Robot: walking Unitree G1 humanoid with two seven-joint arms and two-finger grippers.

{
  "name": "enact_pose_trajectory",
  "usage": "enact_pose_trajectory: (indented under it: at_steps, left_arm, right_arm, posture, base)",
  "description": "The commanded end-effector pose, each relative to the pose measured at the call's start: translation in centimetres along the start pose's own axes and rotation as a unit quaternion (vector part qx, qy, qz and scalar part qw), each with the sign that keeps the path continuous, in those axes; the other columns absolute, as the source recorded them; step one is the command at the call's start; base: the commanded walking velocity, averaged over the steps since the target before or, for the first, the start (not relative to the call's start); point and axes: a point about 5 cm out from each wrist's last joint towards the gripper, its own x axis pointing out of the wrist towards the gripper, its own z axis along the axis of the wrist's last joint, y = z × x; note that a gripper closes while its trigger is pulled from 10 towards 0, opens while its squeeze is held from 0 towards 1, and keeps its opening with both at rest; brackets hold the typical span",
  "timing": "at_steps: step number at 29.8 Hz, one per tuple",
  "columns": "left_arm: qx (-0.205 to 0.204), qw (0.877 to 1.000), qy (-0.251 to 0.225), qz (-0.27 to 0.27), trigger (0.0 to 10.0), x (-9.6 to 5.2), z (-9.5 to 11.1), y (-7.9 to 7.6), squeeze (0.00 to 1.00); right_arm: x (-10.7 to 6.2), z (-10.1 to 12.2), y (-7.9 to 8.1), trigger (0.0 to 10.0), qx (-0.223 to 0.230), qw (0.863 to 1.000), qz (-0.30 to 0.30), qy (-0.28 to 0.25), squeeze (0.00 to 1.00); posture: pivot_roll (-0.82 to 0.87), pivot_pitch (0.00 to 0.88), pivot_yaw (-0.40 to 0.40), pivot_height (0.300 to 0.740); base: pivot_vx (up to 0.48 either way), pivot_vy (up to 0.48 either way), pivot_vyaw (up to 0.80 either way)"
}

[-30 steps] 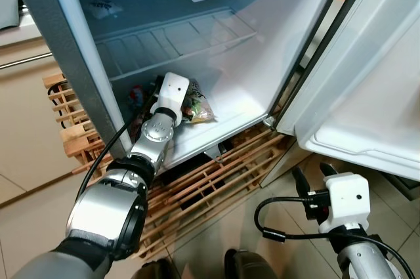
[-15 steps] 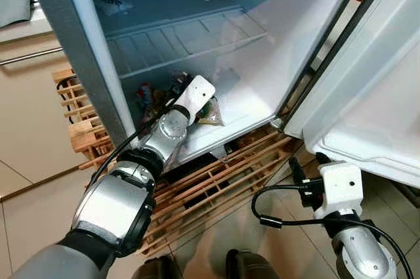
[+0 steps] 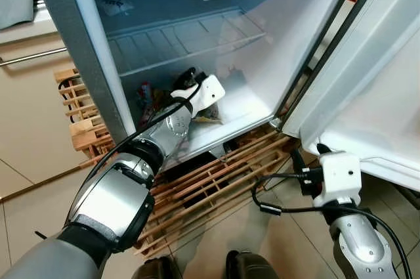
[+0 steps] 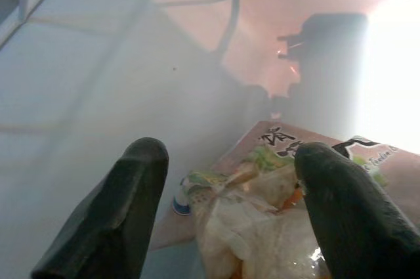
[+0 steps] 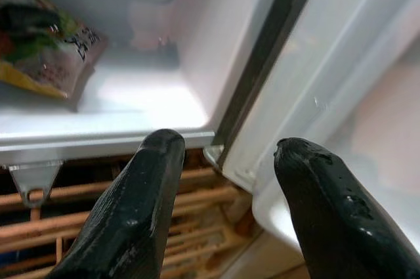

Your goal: Restocking fridge

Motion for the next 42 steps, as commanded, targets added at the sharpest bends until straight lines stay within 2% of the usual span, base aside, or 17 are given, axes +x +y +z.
enact_pose_trajectory:
  at_steps: [1, 8, 9, 10, 11, 12, 17, 18, 19, 21, 23, 25, 26, 27, 31, 37, 42]
  left_arm:
    - [-0.01, 1.0, 0.006, -0.004, 10.0, -0.4, -1.0, 0.3, 1.0]
    - [-0.12, 0.986, -0.114, -0.017, 10.0, -1.2, 2.0, 0.2, 1.0]
    - [-0.148, 0.979, -0.138, -0.025, 10.0, -1.4, 2.8, 0.0, 1.0]
    - [-0.214, 0.961, -0.173, -0.042, 10.0, -2.1, 3.9, -0.6, 1.0]
    - [-0.214, 0.961, -0.173, -0.042, 10.0, -2.1, 3.9, -0.6, 1.0]
    - [-0.267, 0.94, -0.208, -0.047, 10.0, -3.2, 5.3, -0.9, 1.0]
    - [-0.323, 0.914, -0.237, -0.068, 10.0, -4.7, 6.3, -1.3, 1.0]
    - [-0.336, 0.908, -0.24, -0.073, 7.8, -5.1, 6.2, -1.4, 1.0]
    - [-0.351, 0.902, -0.236, -0.082, 6.6, -5.7, 5.7, -1.5, 1.0]
    - [-0.358, 0.901, -0.231, -0.084, 7.4, -6.1, 5.2, -1.7, 1.0]
    - [-0.374, 0.898, -0.214, -0.088, 10.0, -7.1, 4.1, -2.4, 1.0]
    - [-0.391, 0.896, -0.195, -0.08, 10.0, -8.6, 2.8, -2.4, 1.0]
    - [-0.397, 0.896, -0.186, -0.074, 10.0, -9.5, 2.2, -2.3, 0.91]
    - [-0.394, 0.898, -0.179, -0.081, 10.0, -10.7, 1.3, -2.5, 0.0]
    - [-0.402, 0.899, -0.15, -0.089, 10.0, -12.9, -1.0, -2.8, 0.0]
    - [-0.425, 0.895, -0.131, -0.029, 10.0, -14.2, -1.4, -2.2, 0.0]
    - [-0.44, 0.886, -0.146, -0.013, 10.0, -13.4, -0.7, -1.6, 0.0]
  right_arm:
    - [0.2, -0.4, -0.3, 10.0, -0.005, 1.0, -0.001, 0.005, 0.0]
    - [1.9, 0.2, 0.0, 10.0, 0.005, 1.0, -0.004, -0.02, 0.0]
    - [2.3, 0.1, 0.0, 10.0, 0.006, 1.0, -0.004, -0.022, 0.0]
    - [2.9, 0.0, 0.2, 10.0, 0.011, 1.0, -0.005, -0.026, 0.0]
    - [2.9, 0.0, 0.2, 10.0, 0.011, 1.0, -0.005, -0.026, 0.0]
    - [3.7, -0.1, 0.2, 10.0, 0.03, 0.999, -0.015, -0.03, 0.0]
    - [5.2, -0.1, 0.0, 10.0, 0.042, 0.998, -0.027, -0.038, 0.0]
    - [5.7, -0.1, -0.2, 10.0, 0.044, 0.998, -0.032, -0.04, 0.0]
    - [6.5, -0.1, -0.4, 10.0, 0.051, 0.997, -0.041, -0.041, 0.0]
    - [6.7, -0.3, -0.4, 10.0, 0.058, 0.997, -0.045, -0.038, 0.0]
    - [7.0, -0.9, 0.1, 10.0, 0.071, 0.996, -0.049, -0.027, 0.0]
    - [7.1, -1.3, 0.8, 10.0, 0.084, 0.995, -0.049, -0.016, 0.0]
    - [7.1, -1.4, 1.1, 10.0, 0.083, 0.995, -0.047, -0.014, 0.0]
    - [7.1, -1.7, 1.0, 10.0, 0.077, 0.996, -0.05, -0.01, 0.0]
    - [7.2, -2.2, 0.2, 10.0, 0.057, 0.996, -0.068, 0.0, 0.0]
    - [7.7, -2.2, -0.7, 10.0, 0.022, 0.996, -0.083, -0.002, 0.0]
    - [8.9, -1.6, -0.3, 10.0, 0.029, 0.996, -0.089, -0.005, 0.0]
  posture:
    - [-0.21, 0.08, -0.076, 0.74]
    - [-0.15, 0.015, -0.058, 0.74]
    - [-0.14, 0.0, -0.048, 0.74]
    - [-0.12, 0.0, -0.039, 0.74]
    - [-0.12, 0.0, -0.039, 0.74]
    - [-0.1, 0.0, -0.022, 0.74]
    - [-0.07, 0.0, -0.01, 0.74]
    - [-0.07, 0.0, -0.003, 0.74]
    - [-0.07, 0.0, 0.0, 0.74]
    - [-0.06, 0.0, 0.0, 0.74]
    - [-0.04, 0.0, -0.001, 0.74]
    - [-0.02, 0.0, -0.013, 0.74]
    - [-0.02, 0.0, -0.018, 0.74]
    - [-0.02, 0.0, -0.031, 0.74]
    - [-0.02, 0.0, -0.056, 0.74]
    - [-0.04, 0.0, -0.063, 0.74]
    - [-0.06, 0.0, -0.043, 0.74]
  base:
    - [0.0, 0.0, 0.0]
    - [0.0, 0.0, 0.0]
    - [0.0, 0.0, 0.0]
    - [0.0, 0.0, 0.0]
    - [0.0, 0.0, 0.0]
    - [0.0, 0.0, 0.0]
    - [0.0, 0.0, 0.0]
    - [0.0, 0.0, 0.0]
    - [0.0, 0.0, 0.0]
    - [0.0, 0.0, 0.0]
    - [0.0, 0.0, 0.0]
    - [0.0, 0.0, 0.0]
    - [0.0, 0.0, 0.0]
    - [0.0, 0.0, 0.0]
    - [0.0, 0.0, 0.0]
    - [0.0, 0.0, 0.0]
    - [0.0, 0.0, 0.0]
